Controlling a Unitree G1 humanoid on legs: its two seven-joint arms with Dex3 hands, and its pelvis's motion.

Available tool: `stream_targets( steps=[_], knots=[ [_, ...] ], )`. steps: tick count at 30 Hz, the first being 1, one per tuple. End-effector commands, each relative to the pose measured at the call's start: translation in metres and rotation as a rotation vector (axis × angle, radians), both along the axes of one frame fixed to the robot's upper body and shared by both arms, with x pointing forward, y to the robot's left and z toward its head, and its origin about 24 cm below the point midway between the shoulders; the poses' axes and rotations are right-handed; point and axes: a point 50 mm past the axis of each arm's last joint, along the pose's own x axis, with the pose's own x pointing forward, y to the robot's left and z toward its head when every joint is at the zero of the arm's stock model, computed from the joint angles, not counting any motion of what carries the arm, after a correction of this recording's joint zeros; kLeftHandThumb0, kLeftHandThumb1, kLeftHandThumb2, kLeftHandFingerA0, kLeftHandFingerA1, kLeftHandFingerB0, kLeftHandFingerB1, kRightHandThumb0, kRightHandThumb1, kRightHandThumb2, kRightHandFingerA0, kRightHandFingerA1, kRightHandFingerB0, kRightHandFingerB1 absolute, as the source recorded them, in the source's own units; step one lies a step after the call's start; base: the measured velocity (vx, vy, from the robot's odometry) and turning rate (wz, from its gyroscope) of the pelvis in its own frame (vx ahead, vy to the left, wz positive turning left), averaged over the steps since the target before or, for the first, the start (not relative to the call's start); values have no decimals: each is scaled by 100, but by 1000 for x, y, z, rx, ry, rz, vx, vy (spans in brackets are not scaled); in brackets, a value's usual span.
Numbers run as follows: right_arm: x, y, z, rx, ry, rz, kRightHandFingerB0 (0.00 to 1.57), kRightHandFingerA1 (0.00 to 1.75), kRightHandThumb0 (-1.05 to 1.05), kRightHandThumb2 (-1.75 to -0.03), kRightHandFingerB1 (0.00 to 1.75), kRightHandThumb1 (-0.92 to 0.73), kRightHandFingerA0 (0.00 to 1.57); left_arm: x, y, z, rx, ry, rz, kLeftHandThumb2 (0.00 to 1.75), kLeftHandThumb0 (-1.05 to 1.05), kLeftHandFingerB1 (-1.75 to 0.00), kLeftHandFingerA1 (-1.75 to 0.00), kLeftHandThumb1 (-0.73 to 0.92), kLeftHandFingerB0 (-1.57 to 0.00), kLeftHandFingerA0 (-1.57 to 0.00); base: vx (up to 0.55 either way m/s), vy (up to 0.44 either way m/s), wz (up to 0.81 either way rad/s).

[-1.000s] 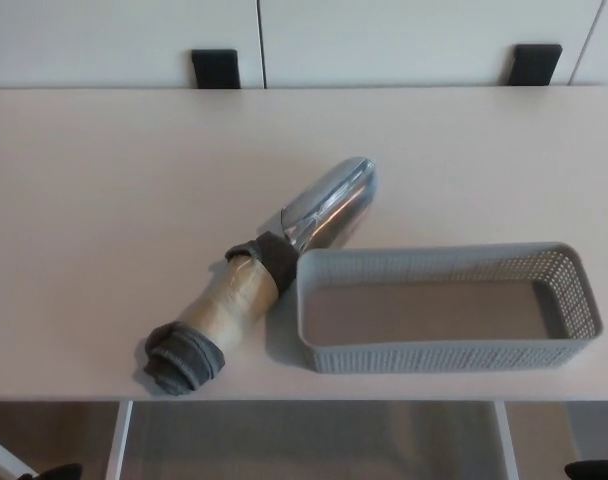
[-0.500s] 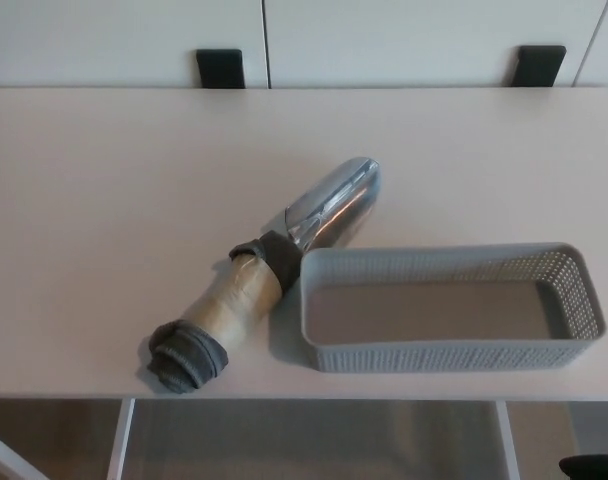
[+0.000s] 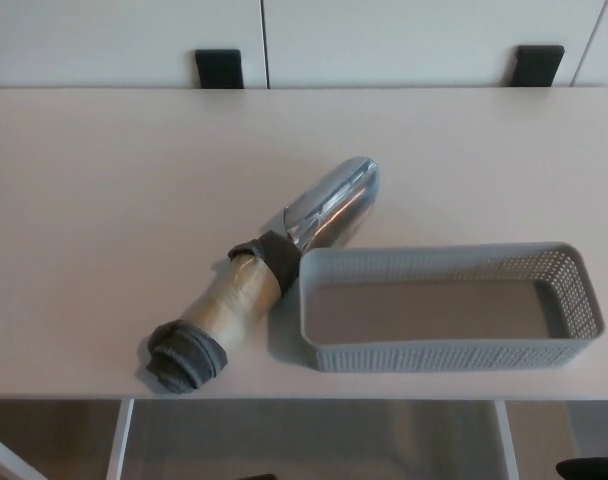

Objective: The robot walks towards a desk on which a shovel is kept on the left hand side and a container is kept on the right hand side. The robot picks up the shovel using its left hand and places it in the container.

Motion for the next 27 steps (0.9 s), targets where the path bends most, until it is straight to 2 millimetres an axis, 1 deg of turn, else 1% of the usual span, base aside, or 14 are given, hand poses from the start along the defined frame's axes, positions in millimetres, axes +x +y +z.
stream_targets(
  steps=[1, 2, 3, 10, 11, 14, 15, 16, 17, 18, 19, 25, 26, 27],
  knots=[
    [-2, -3, 0, -17, 24, 18, 41, 54, -26, -58, 44, -62, 63, -14, -38, 111, -309, -326, -552, 106, -66, -57, -61, 64, -36, -39, 0, 0, 0],
    [-1, -3, 1, -20, 22, 23, 41, 54, -26, -58, 44, -63, 63, -12, -38, 117, -399, -368, -478, 62, -68, -48, -53, 76, -42, -47, 0, 0, 0],
    [-1, -3, 2, -7, 14, 32, 41, 59, -31, -58, 46, -62, 64, -2, -33, 128, -438, -512, -318, 59, -61, -47, -52, 67, -37, -46, 0, 0, 0],
    [0, -3, 0, -45, 18, 48, 43, 56, -29, -58, 45, -61, 65, 52, -15, 138, -216, -899, 257, 57, -37, -42, -48, 55, -38, -45, 0, 0, 0],
    [1, -3, 1, -42, 18, 48, 42, 56, -28, -58, 45, -62, 63, 63, -11, 136, -141, -948, 311, 72, -46, -48, -54, 44, -31, -37, 0, 0, 0],
    [2, -2, 2, -20, 18, 37, 41, 56, -26, -58, 45, -62, 61, 77, -7, 132, -17, -985, 372, 70, -47, -46, -53, 41, -26, -29, 0, 0, 0],
    [2, -2, 2, -15, 28, 33, 40, 56, -26, -58, 44, -63, 61, 83, -5, 130, 65, -1021, 397, 55, -42, -36, -48, 50, -26, -25, 0, 0, 0],
    [2, -2, 1, -17, 24, 34, 40, 56, -25, -58, 45, -63, 61, 92, -2, 124, 179, -1046, 420, 89, -29, -52, -55, 33, -5, -8, 0, 0, 0],
    [1, -2, 1, -21, 21, 37, 40, 56, -25, -58, 45, -63, 61, 97, -1, 121, 253, -1036, 437, 56, -50, -33, -38, 48, -13, -5, 0, 0, 0],
    [1, -2, 0, -27, 17, 37, 41, 55, -25, -58, 45, -63, 62, 105, 2, 113, 327, -1008, 458, 71, -52, -29, -25, 33, -3, 0, 0, 0, 0],
    [0, -2, 0, -26, 16, 40, 41, 56, -25, -58, 46, -62, 62, 110, 4, 108, 361, -993, 476, 68, -54, -15, -18, 34, -14, 0, 0, 0, 0],
    [-2, -1, 0, -17, 23, 38, 41, 55, -24, -58, 45, -63, 62, 135, 15, 81, 546, -965, 571, 52, -52, -25, -29, 32, -6, 0, 0, 0, 0],
    [-2, -1, 0, -21, 23, 44, 41, 54, -25, -58, 45, -63, 62, 138, 17, 76, 575, -952, 579, 72, -41, -29, -35, 25, 0, 0, 0, 0, 0],
    [-2, -1, 0, -27, 20, 52, 41, 54, -24, -58, 45, -63, 62, 139, 18, 72, 604, -935, 581, 72, -43, -25, -33, 26, 0, 0, 0, 0, 0]
  ],
)
